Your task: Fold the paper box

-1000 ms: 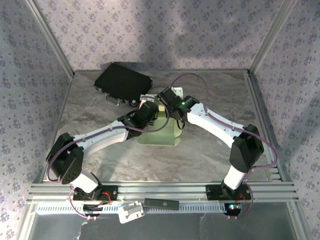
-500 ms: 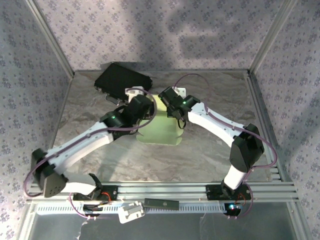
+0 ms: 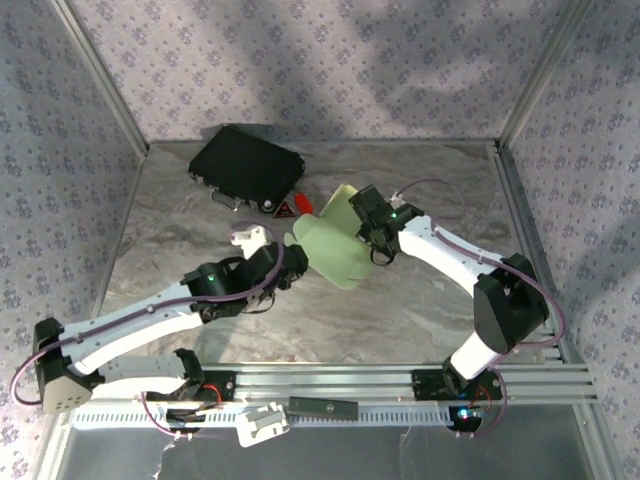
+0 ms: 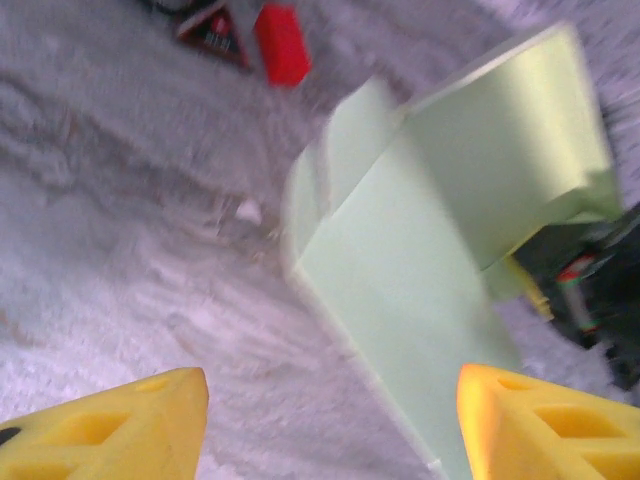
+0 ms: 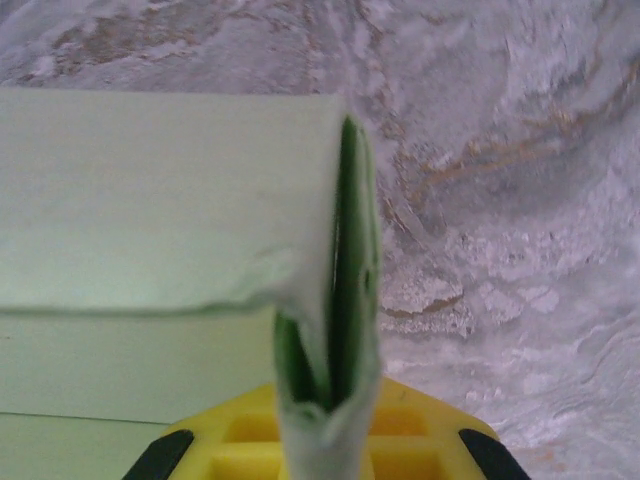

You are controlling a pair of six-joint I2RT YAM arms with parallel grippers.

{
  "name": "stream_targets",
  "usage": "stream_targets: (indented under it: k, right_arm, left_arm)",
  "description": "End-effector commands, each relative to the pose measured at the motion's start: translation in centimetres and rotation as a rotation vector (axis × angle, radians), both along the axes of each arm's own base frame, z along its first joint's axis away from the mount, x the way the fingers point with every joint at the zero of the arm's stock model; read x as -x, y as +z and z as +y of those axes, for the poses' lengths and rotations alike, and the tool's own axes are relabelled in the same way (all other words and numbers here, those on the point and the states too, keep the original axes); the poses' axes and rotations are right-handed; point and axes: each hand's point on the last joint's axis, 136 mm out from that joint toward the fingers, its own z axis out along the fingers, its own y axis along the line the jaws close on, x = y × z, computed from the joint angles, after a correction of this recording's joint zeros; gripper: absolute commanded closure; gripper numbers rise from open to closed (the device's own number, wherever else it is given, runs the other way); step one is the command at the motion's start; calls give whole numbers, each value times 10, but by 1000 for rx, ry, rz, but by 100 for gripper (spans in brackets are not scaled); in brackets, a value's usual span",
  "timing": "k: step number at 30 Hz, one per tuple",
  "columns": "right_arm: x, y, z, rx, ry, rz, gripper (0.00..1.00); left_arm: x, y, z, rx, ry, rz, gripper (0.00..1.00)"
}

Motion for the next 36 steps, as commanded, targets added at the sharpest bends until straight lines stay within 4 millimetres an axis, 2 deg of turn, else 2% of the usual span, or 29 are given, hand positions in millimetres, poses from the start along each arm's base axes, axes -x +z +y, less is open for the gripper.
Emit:
stream_targets:
  k: [1, 4, 7, 12, 14, 18, 21, 22, 24, 25, 26, 27, 29, 30, 32, 34, 36]
  right_arm:
    - [8, -8, 6, -134, -141, 25, 100]
    - [14, -13, 7, -150, -180, 36, 100]
    - [20, -14, 5, -139, -202, 42, 100]
    - [27, -17, 2, -153, -231, 38, 100]
    - [28, -16, 0, -148, -239, 40, 100]
    - [32, -21, 0, -152, -248, 51, 100]
    - [33, -24, 5, -184, -234, 62, 100]
    - [34, -23, 5, -183, -225, 65, 84]
    - [40, -11, 1, -146, -210, 53, 48]
    - [46, 2, -6, -100, -208, 31, 33]
    - [49, 16, -11, -62, -202, -4, 23]
    - [52, 33, -14, -32, -177, -49, 17]
    - [54, 64, -18, -14, -120, -134, 9]
    - [54, 78, -19, -15, -84, -173, 9]
    - [55, 98, -23, -14, -19, -222, 11]
    - [49, 114, -25, -9, 72, -305, 18]
    - [40, 120, -26, -27, 163, -369, 21]
  left_arm:
    - [0, -1, -34, 156, -26, 34, 31]
    - [-4, -12, -48, 155, -34, 52, 31]
    - [-10, -15, -56, 146, -37, 44, 34]
    - [-14, -31, -63, 84, -29, 71, 51]
    - [-17, -33, -60, 57, -14, 63, 61]
    - [-22, -33, -54, -2, 8, 41, 90]
    - [-25, -33, -50, -94, 3, 39, 100]
    - [-27, -31, -48, -134, -8, 35, 100]
    - [-30, -25, -43, -220, -40, 24, 100]
    - [-32, -21, -40, -267, -65, 23, 100]
    - [-33, -20, -37, -304, -97, 34, 100]
    - [-35, -18, -36, -334, -146, 44, 100]
    - [-39, -14, -31, -406, -228, 55, 100]
    - [-40, -11, -29, -440, -279, 61, 100]
    - [-40, -8, -31, -500, -423, 67, 100]
    - [-38, -3, -34, -573, -576, 68, 100]
    - [-38, 4, -34, -649, -701, 73, 100]
